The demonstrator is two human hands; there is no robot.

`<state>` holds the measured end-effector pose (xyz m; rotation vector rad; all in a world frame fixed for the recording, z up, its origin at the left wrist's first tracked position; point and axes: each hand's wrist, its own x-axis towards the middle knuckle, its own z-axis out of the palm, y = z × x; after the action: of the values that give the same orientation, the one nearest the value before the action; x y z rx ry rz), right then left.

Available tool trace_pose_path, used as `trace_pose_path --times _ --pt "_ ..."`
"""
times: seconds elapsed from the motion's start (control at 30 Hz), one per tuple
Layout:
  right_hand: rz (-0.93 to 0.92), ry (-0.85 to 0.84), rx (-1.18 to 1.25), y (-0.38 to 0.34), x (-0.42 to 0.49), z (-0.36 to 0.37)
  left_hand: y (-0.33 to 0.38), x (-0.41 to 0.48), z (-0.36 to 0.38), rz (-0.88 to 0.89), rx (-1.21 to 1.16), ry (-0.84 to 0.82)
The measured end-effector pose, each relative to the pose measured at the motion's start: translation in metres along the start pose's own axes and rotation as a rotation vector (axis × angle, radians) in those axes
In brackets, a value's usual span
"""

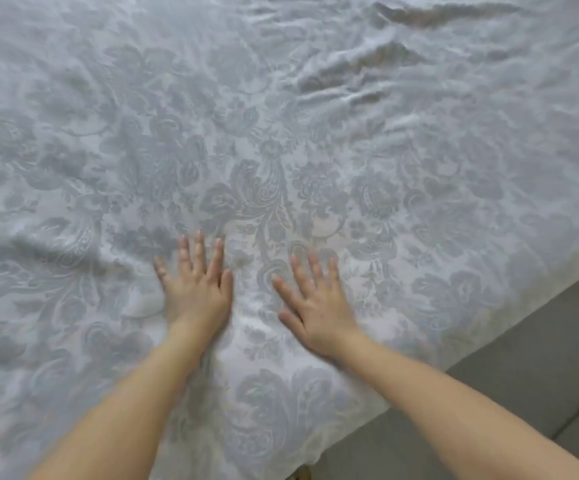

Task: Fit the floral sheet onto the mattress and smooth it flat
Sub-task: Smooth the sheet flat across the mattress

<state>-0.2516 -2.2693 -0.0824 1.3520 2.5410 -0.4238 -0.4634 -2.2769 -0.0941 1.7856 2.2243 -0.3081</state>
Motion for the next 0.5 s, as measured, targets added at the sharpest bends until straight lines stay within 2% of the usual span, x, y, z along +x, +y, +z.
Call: trace_pose_path --times 0.03,0.1,0.17,0.2,0.27,0.33,0.37,0.43,0.5 --pt "-0.189 -0.038 0.004 0.004 -0.036 0.015 -0.014 -0.025 0.014 0.006 0.01 0.019" --pt "-0.463 -0.194 0.045 0.015 -0.089 0.018 -0.031 -0.063 0.014 0.059 0.035 -0.085" --pt "-0.557 -0.27 0.209 0.031 -0.1 -0.003 -0.034 -0.061 -0.011 0.064 0.069 -0.182" --pt "-0.514 -0.218 0.287 0.039 -0.09 -0.017 -0.032 -0.046 -0.03 0.034 0.084 -0.162" --pt "-0.318 0.009 0.378 0.056 -0.044 -0.05 -0.018 -0.002 -0.066 0.04 0.063 -0.024" --pt "-0.092 0.245 0.342 0.071 0.023 -0.08 0.007 0.052 -0.096 0.109 0.007 0.163" --pt "0.006 0.29 0.286 0.076 0.059 -0.097 0.027 0.081 -0.107 0.121 -0.014 0.221" --pt "0.158 0.231 0.148 0.093 0.125 -0.121 0.081 0.133 -0.124 0.104 -0.065 0.209" --pt "0.205 0.109 0.001 0.127 0.16 -0.122 0.143 0.169 -0.119 0.113 -0.056 0.127"
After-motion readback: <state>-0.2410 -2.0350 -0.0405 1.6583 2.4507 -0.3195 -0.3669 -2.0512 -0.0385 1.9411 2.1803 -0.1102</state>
